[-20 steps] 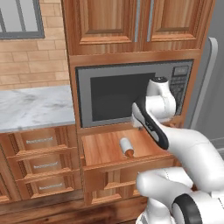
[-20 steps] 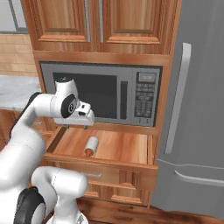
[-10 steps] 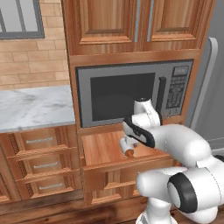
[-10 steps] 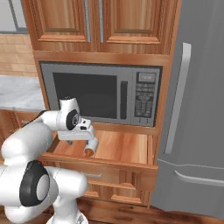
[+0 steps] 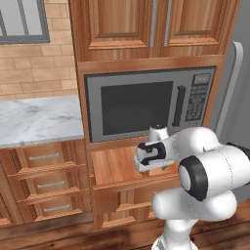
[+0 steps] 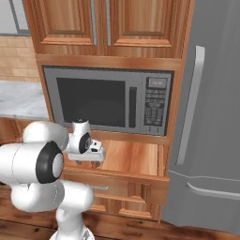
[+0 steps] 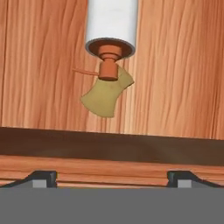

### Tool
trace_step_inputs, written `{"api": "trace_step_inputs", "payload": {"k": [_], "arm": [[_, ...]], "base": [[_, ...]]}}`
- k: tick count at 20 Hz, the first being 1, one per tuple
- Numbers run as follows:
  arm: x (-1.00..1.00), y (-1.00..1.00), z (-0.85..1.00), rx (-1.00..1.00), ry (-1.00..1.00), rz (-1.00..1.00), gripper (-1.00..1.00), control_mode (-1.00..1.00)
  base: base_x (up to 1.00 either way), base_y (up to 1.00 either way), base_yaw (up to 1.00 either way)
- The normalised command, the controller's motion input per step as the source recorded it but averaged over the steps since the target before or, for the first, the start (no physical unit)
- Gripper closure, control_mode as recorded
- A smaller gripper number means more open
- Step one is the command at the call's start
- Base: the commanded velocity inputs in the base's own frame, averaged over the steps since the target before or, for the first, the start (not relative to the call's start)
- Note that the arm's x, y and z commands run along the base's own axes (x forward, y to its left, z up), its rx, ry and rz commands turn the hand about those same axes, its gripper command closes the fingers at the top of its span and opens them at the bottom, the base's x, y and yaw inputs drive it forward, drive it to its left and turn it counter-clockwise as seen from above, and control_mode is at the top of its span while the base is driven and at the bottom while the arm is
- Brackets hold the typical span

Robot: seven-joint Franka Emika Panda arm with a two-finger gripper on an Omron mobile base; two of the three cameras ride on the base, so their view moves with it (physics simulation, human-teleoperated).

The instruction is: Restock the sink supplies by placing the sponge and soap dispenser on the counter and next to the sink. Make sure the soap dispenser is upright.

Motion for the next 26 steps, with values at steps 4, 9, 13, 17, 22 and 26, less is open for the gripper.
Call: {"api": "trace_step_inputs", "payload": {"k": [4, 9, 13, 17, 22, 26], "arm": [[0.58, 0.00, -0.58, 0.10, 0.17, 0.00, -1.00, -1.00], [-0.07, 0.01, -0.51, 0.06, 0.16, 0.00, -1.00, -1.00], [-0.93, 0.00, -0.17, 0.08, 0.02, 0.00, -1.00, -1.00], [-1.00, 0.00, 0.10, 0.03, 0.00, 0.00, -1.00, -1.00], [-0.39, 0.00, 0.32, 0.00, 0.00, 0.00, -1.00, -1.00], [0.60, 0.01, -0.23, -0.01, 0.00, 0.00, -1.00, -1.00]], "base": [[0.00, 0.00, 0.00], [0.00, 0.00, 0.00], [0.00, 0.00, 0.00], [0.00, 0.00, 0.00], [0.00, 0.00, 0.00], [0.00, 0.00, 0.00]]}}
